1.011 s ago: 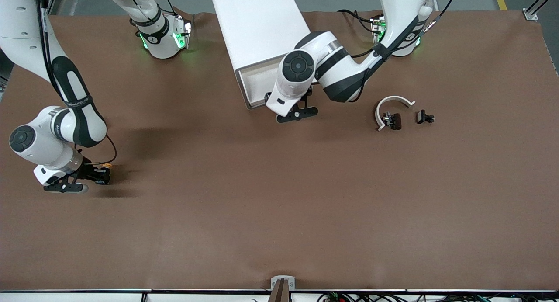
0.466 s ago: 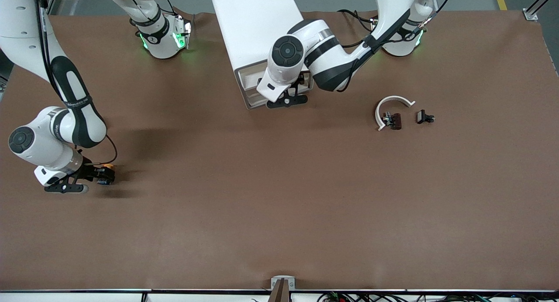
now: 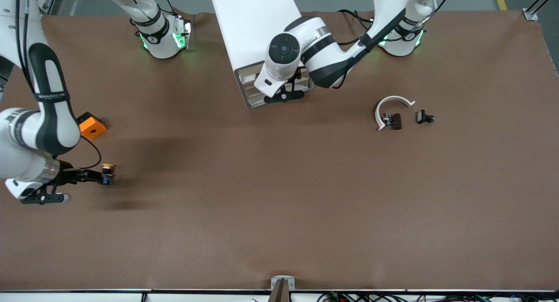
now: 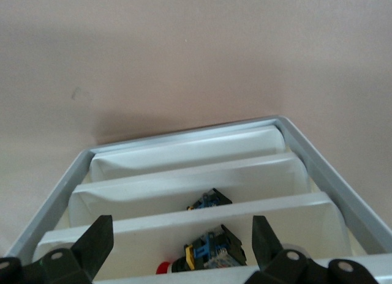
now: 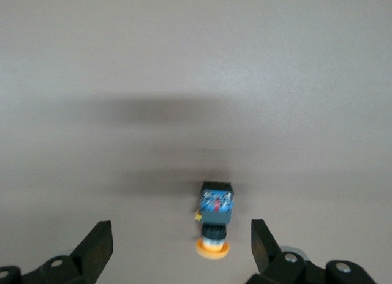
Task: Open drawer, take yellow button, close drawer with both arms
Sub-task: 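Push the drawer shut with the left gripper while the right gripper lowers the button, then release the button on the table while the left gripper withdraws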
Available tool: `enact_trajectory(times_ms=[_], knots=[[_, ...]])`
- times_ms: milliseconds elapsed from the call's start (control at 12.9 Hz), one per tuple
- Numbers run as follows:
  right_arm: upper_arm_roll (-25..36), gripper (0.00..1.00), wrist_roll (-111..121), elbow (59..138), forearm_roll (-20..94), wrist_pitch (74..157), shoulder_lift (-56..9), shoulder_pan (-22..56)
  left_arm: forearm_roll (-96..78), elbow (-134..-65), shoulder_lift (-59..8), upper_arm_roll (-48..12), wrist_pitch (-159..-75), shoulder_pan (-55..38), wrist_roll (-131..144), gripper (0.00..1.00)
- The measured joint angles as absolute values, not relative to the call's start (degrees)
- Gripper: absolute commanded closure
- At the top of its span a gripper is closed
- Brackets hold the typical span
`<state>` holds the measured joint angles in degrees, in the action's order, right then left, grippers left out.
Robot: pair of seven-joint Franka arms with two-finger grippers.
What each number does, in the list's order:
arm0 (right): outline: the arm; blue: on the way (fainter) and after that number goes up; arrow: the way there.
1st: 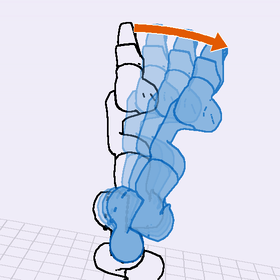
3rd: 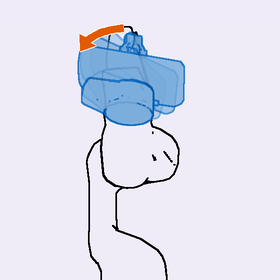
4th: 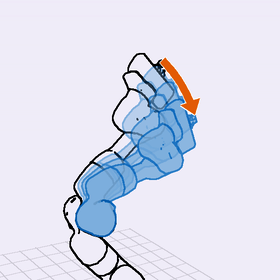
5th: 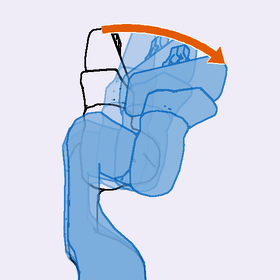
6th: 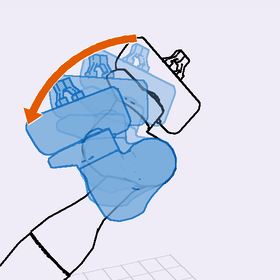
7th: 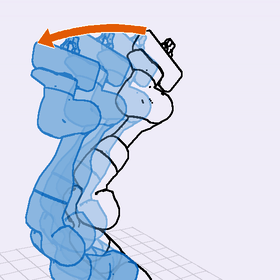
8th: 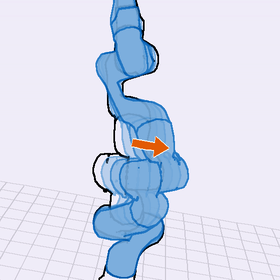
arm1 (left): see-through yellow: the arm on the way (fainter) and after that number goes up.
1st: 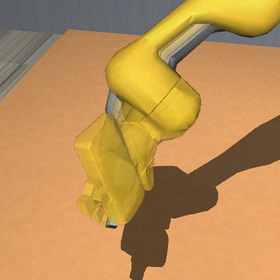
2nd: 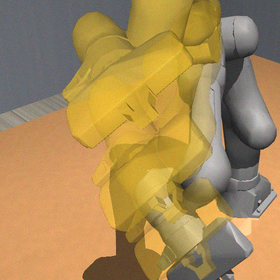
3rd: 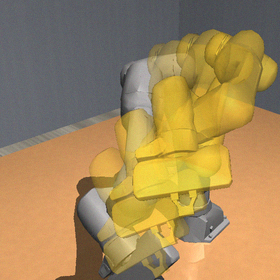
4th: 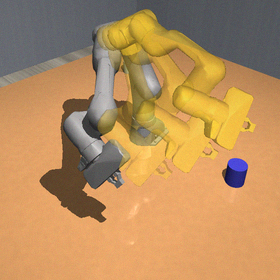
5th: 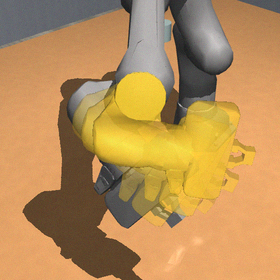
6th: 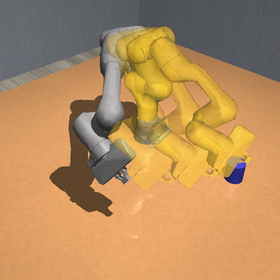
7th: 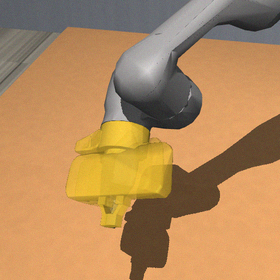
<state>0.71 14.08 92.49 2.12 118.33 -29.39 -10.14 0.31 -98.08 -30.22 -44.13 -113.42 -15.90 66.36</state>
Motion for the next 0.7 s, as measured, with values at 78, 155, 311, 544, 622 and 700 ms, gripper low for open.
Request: enact_trajectory(times_ms=[78, 155, 311, 544, 622, 700], knots=[[0.7, 0.0, 13.8, 89.6, 2.1, 113.6, -28.6, -9.7, 0.2, -98.2, -30.3, -44.1, -113.7, -16.3, 66.5, 0.0], [0.7, 0.0, 13.6, 87.0, 2.1, 109.2, -27.8, -9.3, 0.2, -98.3, -30.5, -44.1, -114.4, -16.6, 67.1, 0.0], [0.7, 0.0, 12.8, 82.7, 2.1, 101.8, -26.5, -8.4, 0.1, -98.4, -30.9, -44.2, -115.1, -17.4, 68.5, 0.0], [0.7, 0.0, 8.0, 77.4, 2.0, 92.5, -25.1, -6.6, 0.1, -98.4, -31.1, -44.1, -115.4, -18.1, 70.2, 0.0], [0.7, 0.0, 6.8, 76.5, 2.0, 91.0, -24.3, -6.1, 0.3, -98.4, -31.2, -44.0, -115.4, -18.2, 70.7, 0.0], [0.7, 0.0, 6.3, 76.0, 2.0, 89.8, -23.4, -5.8, 0.5, -98.4, -31.4, -43.9, -115.4, -18.5, 71.5, 0.0]])
